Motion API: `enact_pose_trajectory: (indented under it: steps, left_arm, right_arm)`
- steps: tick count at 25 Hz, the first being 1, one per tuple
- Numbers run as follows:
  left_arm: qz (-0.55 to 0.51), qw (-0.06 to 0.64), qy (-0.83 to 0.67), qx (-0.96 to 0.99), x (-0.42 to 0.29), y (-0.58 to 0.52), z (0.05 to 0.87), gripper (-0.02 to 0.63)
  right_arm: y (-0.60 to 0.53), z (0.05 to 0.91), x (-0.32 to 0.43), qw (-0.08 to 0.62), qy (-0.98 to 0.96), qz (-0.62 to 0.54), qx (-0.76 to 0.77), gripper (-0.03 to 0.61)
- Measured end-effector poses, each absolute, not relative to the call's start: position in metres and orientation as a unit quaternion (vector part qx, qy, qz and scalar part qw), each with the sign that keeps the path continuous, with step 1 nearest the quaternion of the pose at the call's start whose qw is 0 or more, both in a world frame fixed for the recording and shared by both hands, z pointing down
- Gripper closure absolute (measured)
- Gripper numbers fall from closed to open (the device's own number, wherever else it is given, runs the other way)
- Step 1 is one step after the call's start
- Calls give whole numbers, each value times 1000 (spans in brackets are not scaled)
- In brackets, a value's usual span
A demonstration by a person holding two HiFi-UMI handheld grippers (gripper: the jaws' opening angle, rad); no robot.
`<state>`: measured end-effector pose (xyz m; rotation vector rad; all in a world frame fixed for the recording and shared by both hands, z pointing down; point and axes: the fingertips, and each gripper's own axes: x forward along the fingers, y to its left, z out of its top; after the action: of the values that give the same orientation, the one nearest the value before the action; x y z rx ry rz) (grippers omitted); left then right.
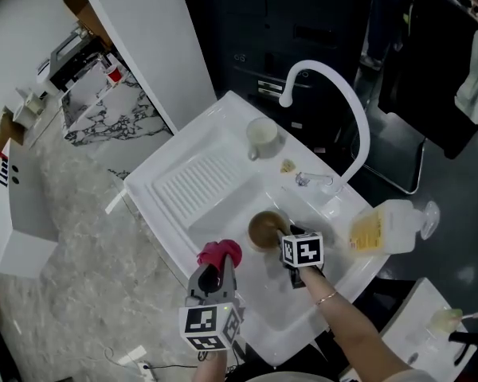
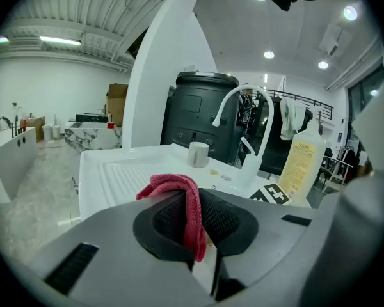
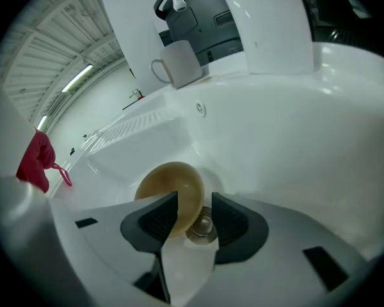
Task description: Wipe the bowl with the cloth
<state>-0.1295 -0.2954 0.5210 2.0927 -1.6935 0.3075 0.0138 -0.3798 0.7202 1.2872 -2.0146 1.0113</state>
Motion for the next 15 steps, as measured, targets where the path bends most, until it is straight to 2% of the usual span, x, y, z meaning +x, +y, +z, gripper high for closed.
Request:
enact_pose_trajectory:
  steps: [7, 15]
  left_arm:
    - [120, 230, -610, 749, -130, -307, 538, 566]
    - [124, 236, -612, 745, -132, -308, 542, 566]
  right_arm:
    - [-385, 747, 3, 267, -739, 413, 461, 411]
    - [-383, 758, -5, 274, -733, 429, 450, 488]
